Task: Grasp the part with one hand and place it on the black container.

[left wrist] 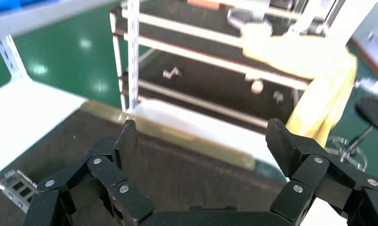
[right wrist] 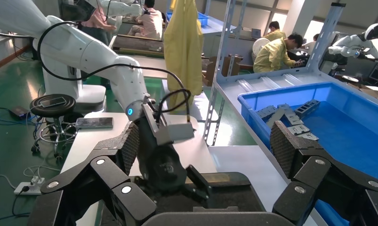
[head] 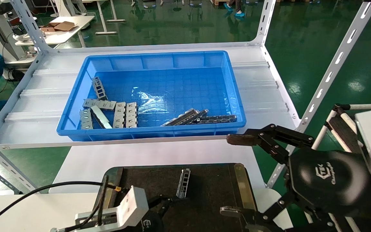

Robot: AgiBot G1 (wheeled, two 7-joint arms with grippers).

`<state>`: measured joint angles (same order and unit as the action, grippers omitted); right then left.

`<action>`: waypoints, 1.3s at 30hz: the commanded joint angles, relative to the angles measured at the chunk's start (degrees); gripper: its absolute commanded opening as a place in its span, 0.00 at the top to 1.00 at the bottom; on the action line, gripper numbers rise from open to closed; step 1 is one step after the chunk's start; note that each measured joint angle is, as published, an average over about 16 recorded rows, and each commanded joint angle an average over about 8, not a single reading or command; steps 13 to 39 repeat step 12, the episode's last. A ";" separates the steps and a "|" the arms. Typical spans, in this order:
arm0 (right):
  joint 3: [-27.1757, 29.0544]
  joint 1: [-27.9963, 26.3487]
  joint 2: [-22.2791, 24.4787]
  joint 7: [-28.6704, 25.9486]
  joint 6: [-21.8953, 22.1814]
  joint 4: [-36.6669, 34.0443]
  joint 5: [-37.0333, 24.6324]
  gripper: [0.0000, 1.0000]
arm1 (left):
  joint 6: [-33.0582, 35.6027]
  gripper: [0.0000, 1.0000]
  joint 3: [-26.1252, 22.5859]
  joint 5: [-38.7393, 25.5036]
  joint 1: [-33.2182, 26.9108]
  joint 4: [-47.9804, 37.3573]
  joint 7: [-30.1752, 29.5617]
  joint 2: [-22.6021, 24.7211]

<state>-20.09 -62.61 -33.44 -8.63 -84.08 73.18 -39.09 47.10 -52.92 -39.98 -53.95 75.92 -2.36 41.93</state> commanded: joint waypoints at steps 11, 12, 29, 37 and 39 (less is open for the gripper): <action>-0.01 0.00 0.00 0.01 0.00 0.00 0.01 0.00 | 7.60 0.00 5.59 7.57 4.20 -1.24 8.46 -3.94; -0.01 0.00 0.00 0.01 0.00 0.00 0.01 0.00 | 7.73 0.00 5.68 7.69 4.24 -1.24 8.52 -4.08; -0.01 0.00 0.00 0.01 0.00 0.00 0.01 0.00 | 7.73 0.00 5.68 7.69 4.24 -1.24 8.52 -4.08; -0.01 0.00 0.00 0.01 0.00 0.00 0.01 0.00 | 7.73 0.00 5.68 7.69 4.24 -1.24 8.52 -4.08; -0.01 0.00 0.00 0.01 0.00 0.00 0.01 0.00 | 7.73 0.00 5.68 7.69 4.24 -1.24 8.52 -4.08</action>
